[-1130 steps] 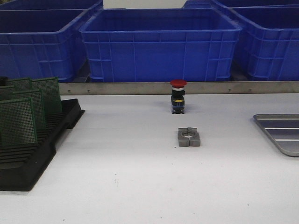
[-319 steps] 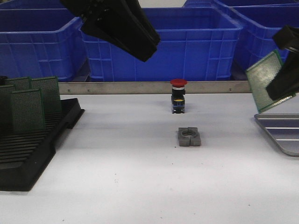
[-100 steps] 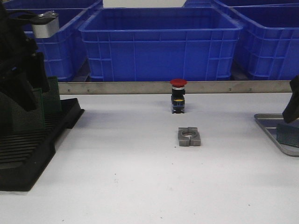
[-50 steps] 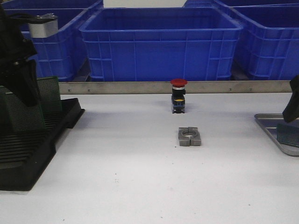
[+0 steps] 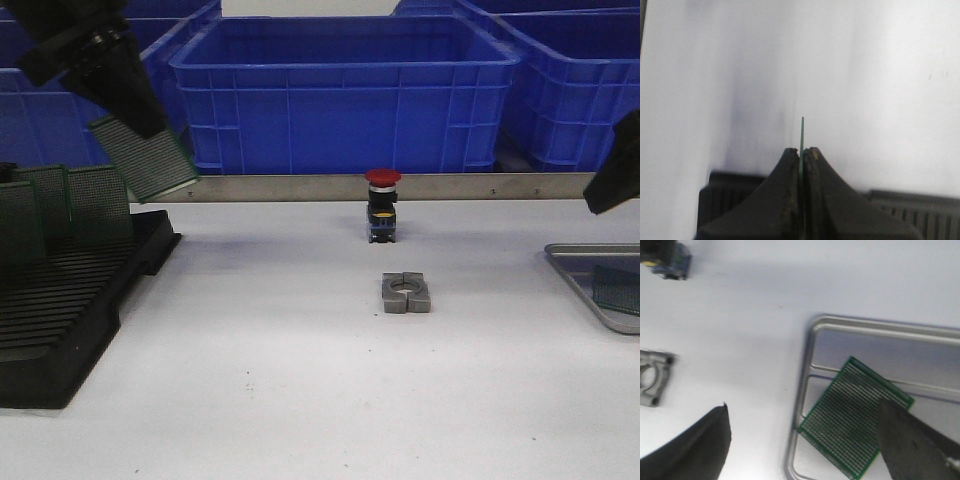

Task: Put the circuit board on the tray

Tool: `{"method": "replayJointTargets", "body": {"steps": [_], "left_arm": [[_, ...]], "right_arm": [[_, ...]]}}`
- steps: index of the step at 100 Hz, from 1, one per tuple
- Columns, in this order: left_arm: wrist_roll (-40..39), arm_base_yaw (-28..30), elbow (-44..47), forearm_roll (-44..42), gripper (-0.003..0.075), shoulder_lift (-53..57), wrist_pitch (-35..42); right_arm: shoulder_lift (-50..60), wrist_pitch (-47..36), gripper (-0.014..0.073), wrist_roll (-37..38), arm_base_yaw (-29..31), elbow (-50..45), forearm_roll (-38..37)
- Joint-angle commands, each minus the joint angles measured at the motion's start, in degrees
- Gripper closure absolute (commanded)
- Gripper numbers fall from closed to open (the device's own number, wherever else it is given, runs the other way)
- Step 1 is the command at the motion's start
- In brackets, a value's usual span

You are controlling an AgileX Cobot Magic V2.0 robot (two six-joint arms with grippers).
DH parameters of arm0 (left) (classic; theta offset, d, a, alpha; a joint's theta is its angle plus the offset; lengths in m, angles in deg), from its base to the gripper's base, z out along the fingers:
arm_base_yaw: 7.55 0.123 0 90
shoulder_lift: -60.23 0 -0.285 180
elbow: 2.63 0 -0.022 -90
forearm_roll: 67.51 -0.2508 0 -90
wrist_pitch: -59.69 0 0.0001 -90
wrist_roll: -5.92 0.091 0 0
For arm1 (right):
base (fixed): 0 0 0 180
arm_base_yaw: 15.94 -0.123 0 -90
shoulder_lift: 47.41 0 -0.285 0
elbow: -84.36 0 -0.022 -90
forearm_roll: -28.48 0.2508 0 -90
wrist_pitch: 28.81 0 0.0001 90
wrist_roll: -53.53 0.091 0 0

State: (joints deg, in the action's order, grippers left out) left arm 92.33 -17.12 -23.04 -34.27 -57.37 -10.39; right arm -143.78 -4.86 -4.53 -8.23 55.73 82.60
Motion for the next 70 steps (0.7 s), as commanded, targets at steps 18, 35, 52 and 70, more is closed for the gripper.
{"method": "replayJointTargets", "body": {"steps": [18,35,52,70], "left_arm": [[-0.68,-6.69,-1.82,13.02,0.0740,3.44,-3.56],[-0.68,-11.48,-1.82,13.54,0.0740,3.44,-3.56],[-0.68,-14.89,-1.82,13.63,0.0740,3.44,-3.56],[-0.68,-16.52,-1.82,13.63,0.0740,3.44,-3.56]], "right_arm": [[5.71,4.48,-0.0017,-12.48,-8.30,2.28,1.72],[5.71,10.01,-0.0017,-21.38,-14.02,2.28,4.46],[5.71,13.87,-0.0017,-31.55,-18.41,2.28,12.17],[4.58,14.31,-0.0017,-41.86,-20.95,2.28,21.19]]}}
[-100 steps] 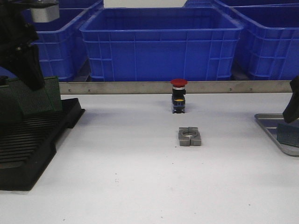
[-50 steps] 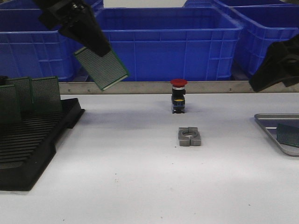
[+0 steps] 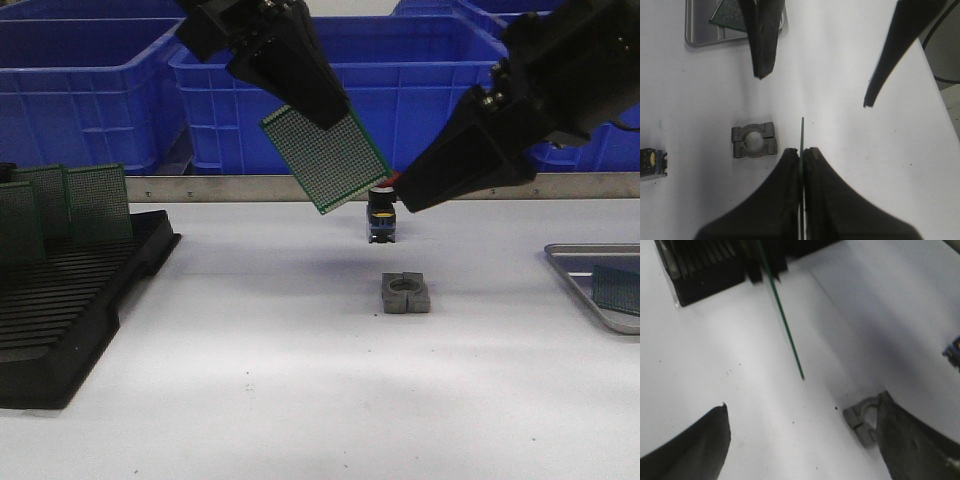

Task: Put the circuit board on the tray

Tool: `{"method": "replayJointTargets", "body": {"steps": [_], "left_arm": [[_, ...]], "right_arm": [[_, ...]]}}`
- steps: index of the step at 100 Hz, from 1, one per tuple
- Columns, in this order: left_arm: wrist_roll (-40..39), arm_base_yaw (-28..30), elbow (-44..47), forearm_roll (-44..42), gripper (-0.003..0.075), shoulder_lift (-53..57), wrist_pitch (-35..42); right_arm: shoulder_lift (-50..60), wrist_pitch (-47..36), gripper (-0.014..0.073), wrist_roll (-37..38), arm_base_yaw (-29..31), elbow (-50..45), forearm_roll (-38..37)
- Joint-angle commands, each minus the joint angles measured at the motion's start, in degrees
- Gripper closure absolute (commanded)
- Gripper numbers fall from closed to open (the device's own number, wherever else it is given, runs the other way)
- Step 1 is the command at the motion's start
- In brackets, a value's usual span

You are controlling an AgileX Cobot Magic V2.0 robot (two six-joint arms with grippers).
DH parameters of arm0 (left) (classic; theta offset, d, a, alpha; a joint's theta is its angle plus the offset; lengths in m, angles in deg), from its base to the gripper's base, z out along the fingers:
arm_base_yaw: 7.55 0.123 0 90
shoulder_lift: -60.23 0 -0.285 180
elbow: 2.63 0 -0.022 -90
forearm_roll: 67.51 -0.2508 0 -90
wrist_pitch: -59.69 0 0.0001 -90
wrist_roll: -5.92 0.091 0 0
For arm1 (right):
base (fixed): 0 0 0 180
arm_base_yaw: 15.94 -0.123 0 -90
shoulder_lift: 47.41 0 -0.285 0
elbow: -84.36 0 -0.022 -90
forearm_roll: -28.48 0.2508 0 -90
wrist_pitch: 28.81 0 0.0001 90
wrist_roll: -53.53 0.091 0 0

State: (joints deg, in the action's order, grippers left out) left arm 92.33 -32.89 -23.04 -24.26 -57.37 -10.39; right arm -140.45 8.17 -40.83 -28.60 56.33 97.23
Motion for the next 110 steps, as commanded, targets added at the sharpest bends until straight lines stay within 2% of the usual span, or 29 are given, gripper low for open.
{"method": "replayJointTargets", "body": {"steps": [1,28,50,55,60,77,82,97,103,110], "left_arm": [[-0.68,-0.75,-1.82,3.62,0.0740,3.44,-3.56],[-0.68,-0.75,-1.82,4.10,0.0740,3.44,-3.56],[-0.68,-0.75,-1.82,4.57,0.0740,3.44,-3.56],[-0.68,-0.75,-1.82,4.57,0.0741,3.44,-3.56],[-0.68,-0.75,-1.82,4.57,0.0740,3.44,-3.56],[-0.68,-0.75,-1.82,4.57,0.0741,3.44,-3.56],[-0.68,-0.75,-1.82,4.57,0.0740,3.44,-3.23],[-0.68,-0.75,-1.82,4.57,0.0715,3.44,-2.56],[-0.68,-0.75,-1.82,4.69,0.0640,3.44,-2.56],[-0.68,-0.75,-1.82,4.69,0.0510,3.44,-2.30]], "right_arm": [[1.07,1.27,-0.0017,-6.21,-0.73,1.69,6.90],[-2.50,5.91,-0.0017,-18.51,-2.02,1.79,20.99],[-5.34,6.25,-0.0005,-21.45,-2.66,1.79,24.40],[-5.35,6.12,0.0044,-21.55,-2.66,1.79,25.40],[-5.35,6.19,0.0132,-21.55,-2.66,1.79,26.50],[-5.35,5.77,0.0581,-21.55,-2.66,1.79,26.97],[-5.35,5.77,0.0668,-21.55,-2.66,1.79,26.97],[-5.35,5.36,0.0662,-21.55,-2.66,1.79,26.97],[-5.35,5.19,0.0662,-21.55,-2.66,1.79,26.97],[-5.35,5.18,0.0662,-21.49,-2.66,1.79,26.97]]}}
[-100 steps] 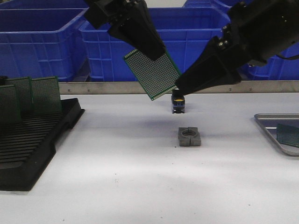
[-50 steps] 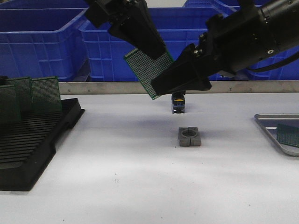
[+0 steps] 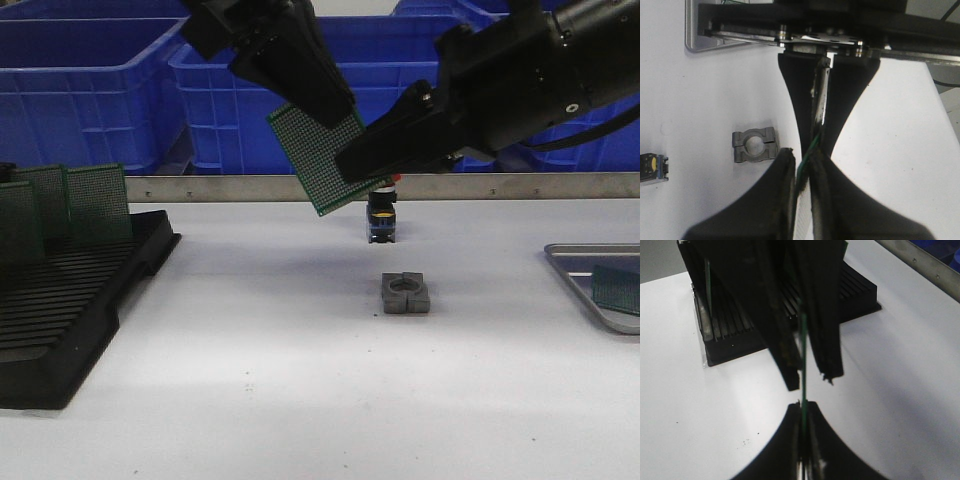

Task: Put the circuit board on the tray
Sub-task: 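Close the right gripper on the second board's edge beside the left gripper, then open the left gripper and swing the board with the right gripper toward the tray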

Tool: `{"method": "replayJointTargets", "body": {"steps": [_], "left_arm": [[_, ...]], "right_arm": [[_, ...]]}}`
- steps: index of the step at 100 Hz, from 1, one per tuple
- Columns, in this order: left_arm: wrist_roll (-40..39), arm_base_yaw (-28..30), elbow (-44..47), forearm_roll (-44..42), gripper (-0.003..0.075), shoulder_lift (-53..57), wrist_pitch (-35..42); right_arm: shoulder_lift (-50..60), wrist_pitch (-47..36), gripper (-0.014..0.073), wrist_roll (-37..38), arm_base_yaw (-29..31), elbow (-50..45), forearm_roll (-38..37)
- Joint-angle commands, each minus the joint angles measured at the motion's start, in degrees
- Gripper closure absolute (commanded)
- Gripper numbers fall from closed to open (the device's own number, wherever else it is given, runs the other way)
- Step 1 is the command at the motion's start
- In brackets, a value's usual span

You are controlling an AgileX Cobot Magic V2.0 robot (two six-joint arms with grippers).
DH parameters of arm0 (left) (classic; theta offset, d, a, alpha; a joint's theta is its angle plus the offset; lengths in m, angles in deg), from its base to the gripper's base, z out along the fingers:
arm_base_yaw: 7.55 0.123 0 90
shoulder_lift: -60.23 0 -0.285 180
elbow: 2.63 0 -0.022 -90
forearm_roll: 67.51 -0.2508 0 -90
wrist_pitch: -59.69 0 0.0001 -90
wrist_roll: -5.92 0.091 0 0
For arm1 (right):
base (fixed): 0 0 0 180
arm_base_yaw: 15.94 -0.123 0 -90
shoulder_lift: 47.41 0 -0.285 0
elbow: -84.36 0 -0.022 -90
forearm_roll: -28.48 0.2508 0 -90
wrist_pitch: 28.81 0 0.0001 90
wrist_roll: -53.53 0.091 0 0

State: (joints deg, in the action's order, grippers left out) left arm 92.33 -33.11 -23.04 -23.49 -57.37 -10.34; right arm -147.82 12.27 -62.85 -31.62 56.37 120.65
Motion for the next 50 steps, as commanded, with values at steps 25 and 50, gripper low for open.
{"method": "replayJointTargets", "body": {"steps": [25,50], "left_arm": [[-0.82,-0.53,-1.82,3.71,0.0183,3.44,4.48],[-0.82,-0.53,-1.82,3.71,0.0184,3.44,6.66]], "right_arm": [[2.02,-2.78,0.0662,4.24,0.46,0.01,3.55],[2.02,-18.28,0.0662,19.77,2.66,-3.58,3.65]]}}
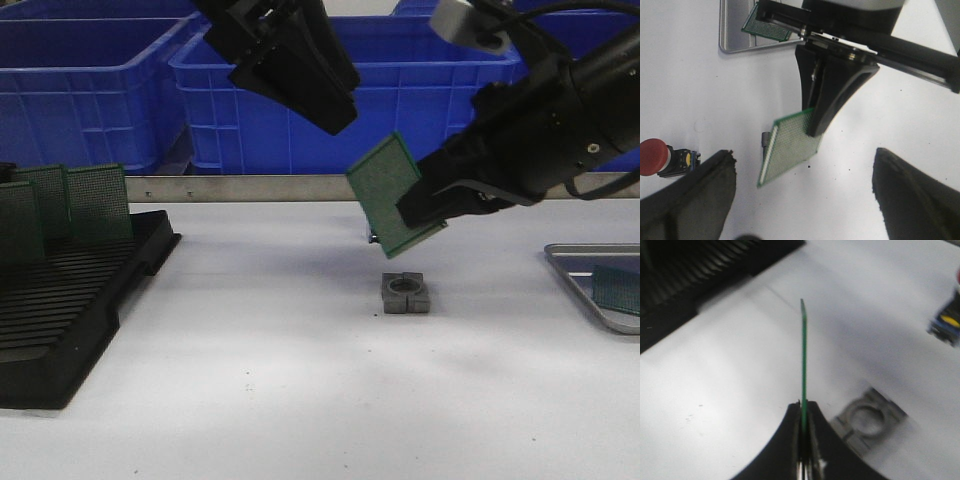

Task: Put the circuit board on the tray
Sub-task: 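Open the left gripper and swing the board with the right gripper toward the tray, then lower the second board onto the tray and open the right gripper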

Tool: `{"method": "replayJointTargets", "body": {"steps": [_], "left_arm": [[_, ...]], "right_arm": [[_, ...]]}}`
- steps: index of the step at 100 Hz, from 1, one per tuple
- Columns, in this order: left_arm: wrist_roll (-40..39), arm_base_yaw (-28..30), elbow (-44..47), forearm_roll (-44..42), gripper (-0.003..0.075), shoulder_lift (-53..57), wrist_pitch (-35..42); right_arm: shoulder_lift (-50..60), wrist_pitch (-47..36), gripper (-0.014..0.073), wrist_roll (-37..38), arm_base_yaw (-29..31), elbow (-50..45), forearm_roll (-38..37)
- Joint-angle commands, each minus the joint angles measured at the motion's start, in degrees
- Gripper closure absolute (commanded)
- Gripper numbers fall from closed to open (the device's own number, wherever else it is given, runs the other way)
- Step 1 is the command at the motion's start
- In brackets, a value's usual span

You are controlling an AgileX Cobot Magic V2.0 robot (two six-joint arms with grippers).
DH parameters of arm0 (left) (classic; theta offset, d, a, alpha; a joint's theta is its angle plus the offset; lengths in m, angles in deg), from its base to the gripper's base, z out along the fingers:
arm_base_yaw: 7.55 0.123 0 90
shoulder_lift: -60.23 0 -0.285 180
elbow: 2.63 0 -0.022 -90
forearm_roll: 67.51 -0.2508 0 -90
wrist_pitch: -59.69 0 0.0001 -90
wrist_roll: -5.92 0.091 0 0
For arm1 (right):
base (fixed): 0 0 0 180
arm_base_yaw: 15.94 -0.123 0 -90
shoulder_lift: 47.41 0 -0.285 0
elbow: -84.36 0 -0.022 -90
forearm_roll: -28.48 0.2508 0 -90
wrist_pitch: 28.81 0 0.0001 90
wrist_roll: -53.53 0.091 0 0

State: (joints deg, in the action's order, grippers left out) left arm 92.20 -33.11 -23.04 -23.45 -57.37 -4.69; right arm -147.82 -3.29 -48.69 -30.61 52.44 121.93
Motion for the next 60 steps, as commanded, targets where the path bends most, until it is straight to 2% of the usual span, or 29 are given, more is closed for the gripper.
{"method": "replayJointTargets", "body": {"steps": [1,30,45,60], "left_arm": [[-0.68,-0.53,-1.82,3.67,0.0184,3.44,1.02],[-0.68,-0.53,-1.82,3.67,0.0184,3.44,0.91],[-0.68,-0.53,-1.82,3.67,0.0184,3.44,0.62],[-0.68,-0.53,-1.82,3.67,0.0184,3.44,0.62]], "right_arm": [[2.02,-3.10,0.0662,6.04,1.85,0.29,2.36],[2.02,-4.12,0.0662,19.90,13.80,-0.43,2.47],[2.02,-5.21,0.0662,23.27,20.60,-2.47,2.61],[2.02,-5.27,0.0662,23.41,26.17,-4.13,2.82]]}}
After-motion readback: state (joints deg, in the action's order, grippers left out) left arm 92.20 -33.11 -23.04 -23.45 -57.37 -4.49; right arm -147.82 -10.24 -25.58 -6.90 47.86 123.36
